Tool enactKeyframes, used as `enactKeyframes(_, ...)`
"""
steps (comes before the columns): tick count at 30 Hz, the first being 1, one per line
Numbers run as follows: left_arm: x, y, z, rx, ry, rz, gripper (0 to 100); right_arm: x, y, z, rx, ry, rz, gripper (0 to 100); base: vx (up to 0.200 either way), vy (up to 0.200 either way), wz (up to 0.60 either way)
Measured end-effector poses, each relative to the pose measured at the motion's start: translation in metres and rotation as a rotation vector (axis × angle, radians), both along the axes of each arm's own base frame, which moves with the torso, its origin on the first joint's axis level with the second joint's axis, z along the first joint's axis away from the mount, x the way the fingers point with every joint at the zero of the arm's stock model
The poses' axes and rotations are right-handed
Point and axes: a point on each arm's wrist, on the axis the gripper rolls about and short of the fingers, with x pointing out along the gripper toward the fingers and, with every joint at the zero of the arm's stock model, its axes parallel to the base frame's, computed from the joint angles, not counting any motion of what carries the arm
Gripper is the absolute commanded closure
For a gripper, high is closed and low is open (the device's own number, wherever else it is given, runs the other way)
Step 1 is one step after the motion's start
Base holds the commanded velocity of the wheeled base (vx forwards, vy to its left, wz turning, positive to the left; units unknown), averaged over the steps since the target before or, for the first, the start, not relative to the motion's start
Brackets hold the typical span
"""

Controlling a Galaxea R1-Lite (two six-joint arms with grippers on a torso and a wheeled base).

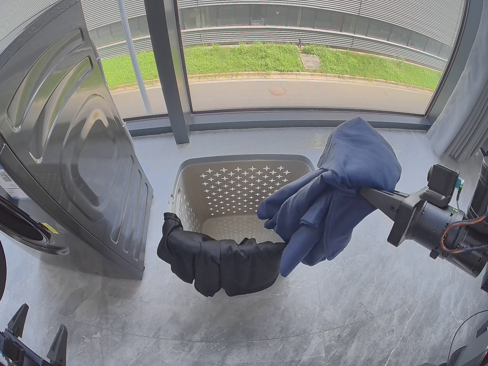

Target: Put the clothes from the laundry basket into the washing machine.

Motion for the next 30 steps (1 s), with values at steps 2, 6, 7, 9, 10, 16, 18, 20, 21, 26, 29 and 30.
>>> enactKeyframes(2,0.0000,0.0000,0.0000,0.000,0.000,0.001,0,-0.0014,-0.0008,0.0012,0.002,-0.005,-0.001,100,-0.200,0.000,0.00)
enactKeyframes(6,0.0000,0.0001,0.0000,0.000,0.000,0.003,0,-0.0012,-0.0007,0.0011,0.002,-0.006,-0.004,100,-0.200,0.000,0.00)
enactKeyframes(7,0.0000,0.0001,0.0000,0.001,0.000,0.003,0,-0.0009,-0.0005,0.0008,0.002,-0.005,-0.004,100,-0.200,0.000,0.00)
enactKeyframes(9,0.0000,0.0000,0.0000,0.001,0.000,0.003,0,-0.0006,-0.0003,0.0001,0.002,-0.003,-0.004,100,-0.200,0.000,0.00)
enactKeyframes(10,0.0000,0.0000,0.0000,0.002,0.000,0.003,0,-0.0006,-0.0003,-0.0009,0.000,0.001,-0.005,100,-0.200,0.000,0.00)
enactKeyframes(16,0.0000,0.0000,0.0000,0.003,0.000,0.002,0,0.0000,-0.0015,-0.0049,-0.011,0.014,-0.013,100,-0.167,0.000,0.00)
enactKeyframes(18,0.0000,0.0000,0.0000,0.003,0.000,0.002,0,0.0003,-0.0017,-0.0053,-0.011,0.016,-0.016,100,0.000,0.000,0.00)
enactKeyframes(20,0.0000,0.0000,0.0000,0.003,0.000,0.002,0,0.0003,-0.0017,-0.0053,-0.012,0.015,-0.019,100,0.000,0.000,0.00)
enactKeyframes(21,0.0000,0.0000,0.0000,0.003,-0.001,0.003,0,0.0004,-0.0018,-0.0053,-0.013,0.015,-0.025,100,0.000,0.000,0.00)
enactKeyframes(26,0.0000,0.0000,0.0000,0.004,-0.001,0.003,0,0.0007,-0.0022,-0.0054,-0.018,0.013,-0.079,100,0.000,0.080,0.00)
enactKeyframes(29,0.0000,0.0000,0.0000,0.004,-0.001,0.003,0,0.0002,-0.0018,-0.0058,-0.019,0.014,-0.077,100,0.000,0.200,0.00)
enactKeyframes(30,0.0000,0.0000,0.0000,0.004,-0.001,0.002,0,0.0001,-0.0019,-0.0057,-0.018,0.013,-0.077,100,0.000,0.200,0.00)
